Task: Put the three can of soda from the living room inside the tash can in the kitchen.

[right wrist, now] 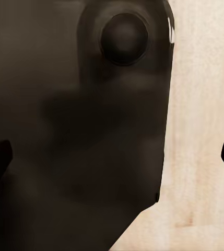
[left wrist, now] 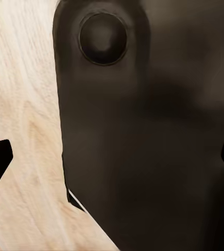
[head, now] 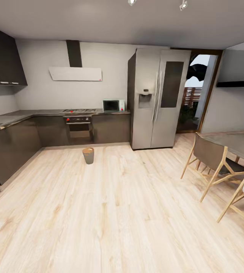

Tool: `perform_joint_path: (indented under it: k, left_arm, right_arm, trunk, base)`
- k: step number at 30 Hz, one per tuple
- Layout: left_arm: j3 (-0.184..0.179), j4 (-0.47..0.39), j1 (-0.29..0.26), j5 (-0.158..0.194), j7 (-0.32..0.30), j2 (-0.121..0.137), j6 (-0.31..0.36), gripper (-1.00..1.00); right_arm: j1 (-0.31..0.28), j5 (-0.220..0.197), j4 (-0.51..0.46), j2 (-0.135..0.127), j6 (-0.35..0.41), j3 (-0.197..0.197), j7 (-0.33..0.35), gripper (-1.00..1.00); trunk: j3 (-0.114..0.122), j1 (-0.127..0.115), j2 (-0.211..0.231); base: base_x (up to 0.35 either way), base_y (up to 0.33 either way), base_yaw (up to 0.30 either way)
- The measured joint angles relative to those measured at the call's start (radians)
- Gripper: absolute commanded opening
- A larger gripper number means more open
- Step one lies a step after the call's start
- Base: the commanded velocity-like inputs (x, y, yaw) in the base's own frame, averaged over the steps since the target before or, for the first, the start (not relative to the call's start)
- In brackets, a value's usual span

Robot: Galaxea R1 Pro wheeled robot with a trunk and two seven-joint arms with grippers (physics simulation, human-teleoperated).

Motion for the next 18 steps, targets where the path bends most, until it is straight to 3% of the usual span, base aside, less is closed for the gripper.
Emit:
perform_joint_path:
  k: [18]
  left_arm:
    - [0.004,-0.002,-0.002,-0.001,-0.003,-0.008,0.0,1.0]
  right_arm:
    - [-0.003,0.012,0.008,0.005,0.001,0.008,0.006,1.0]
  trunk:
    - [0.0,0.0,0.0]
  base:
    - [0.0,0.0,0.0]
